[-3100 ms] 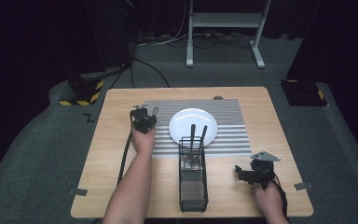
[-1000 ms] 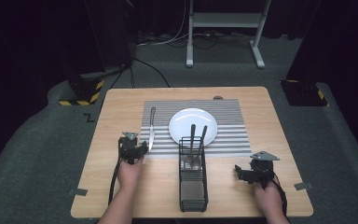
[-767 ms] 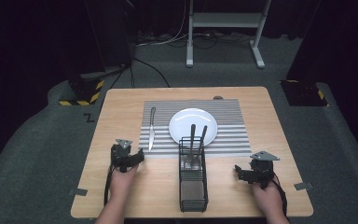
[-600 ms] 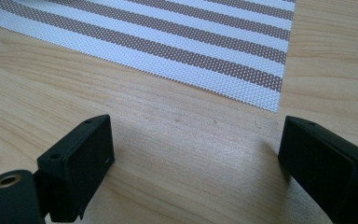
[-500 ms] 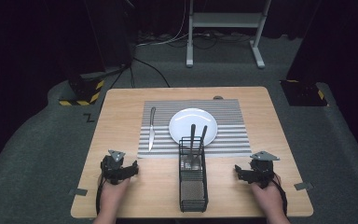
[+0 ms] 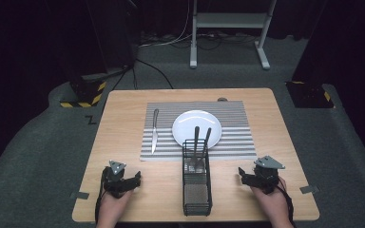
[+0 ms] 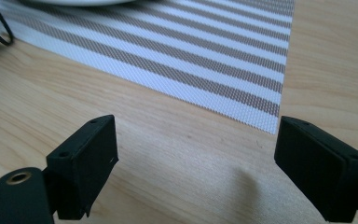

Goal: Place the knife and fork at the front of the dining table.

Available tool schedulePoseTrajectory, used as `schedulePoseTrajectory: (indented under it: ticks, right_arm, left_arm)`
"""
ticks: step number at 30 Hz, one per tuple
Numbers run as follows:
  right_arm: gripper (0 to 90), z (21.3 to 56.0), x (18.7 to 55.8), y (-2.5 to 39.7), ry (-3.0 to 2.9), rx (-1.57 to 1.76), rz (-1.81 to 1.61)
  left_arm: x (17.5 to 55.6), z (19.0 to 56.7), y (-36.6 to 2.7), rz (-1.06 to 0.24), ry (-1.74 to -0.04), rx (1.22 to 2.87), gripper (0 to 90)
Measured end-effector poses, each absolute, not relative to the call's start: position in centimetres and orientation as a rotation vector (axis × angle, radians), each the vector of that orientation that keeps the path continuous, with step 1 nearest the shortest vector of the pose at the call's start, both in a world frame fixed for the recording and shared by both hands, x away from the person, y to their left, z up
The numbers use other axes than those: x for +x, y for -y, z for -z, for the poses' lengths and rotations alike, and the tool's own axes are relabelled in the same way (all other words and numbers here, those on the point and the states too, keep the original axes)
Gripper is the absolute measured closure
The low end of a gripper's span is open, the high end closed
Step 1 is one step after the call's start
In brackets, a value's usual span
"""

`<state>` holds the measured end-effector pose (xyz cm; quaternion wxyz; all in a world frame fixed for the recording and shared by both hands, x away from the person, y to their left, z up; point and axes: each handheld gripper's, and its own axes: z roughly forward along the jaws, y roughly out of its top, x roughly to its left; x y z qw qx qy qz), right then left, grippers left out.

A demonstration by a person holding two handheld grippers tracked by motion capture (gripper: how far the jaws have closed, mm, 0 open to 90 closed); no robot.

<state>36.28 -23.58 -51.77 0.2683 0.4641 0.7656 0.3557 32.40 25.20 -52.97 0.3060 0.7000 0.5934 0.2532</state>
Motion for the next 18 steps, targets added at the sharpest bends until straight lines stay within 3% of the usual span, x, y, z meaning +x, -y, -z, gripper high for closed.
schedulePoseTrajectory:
  ticks: [18]
  right_arm:
    - [10.8,45.5,33.8,20.1,-1.775,1.072,-1.283]
  left_arm:
    - [32.4,53.0,-25.1,-0.675,-1.567,1.862,10.5]
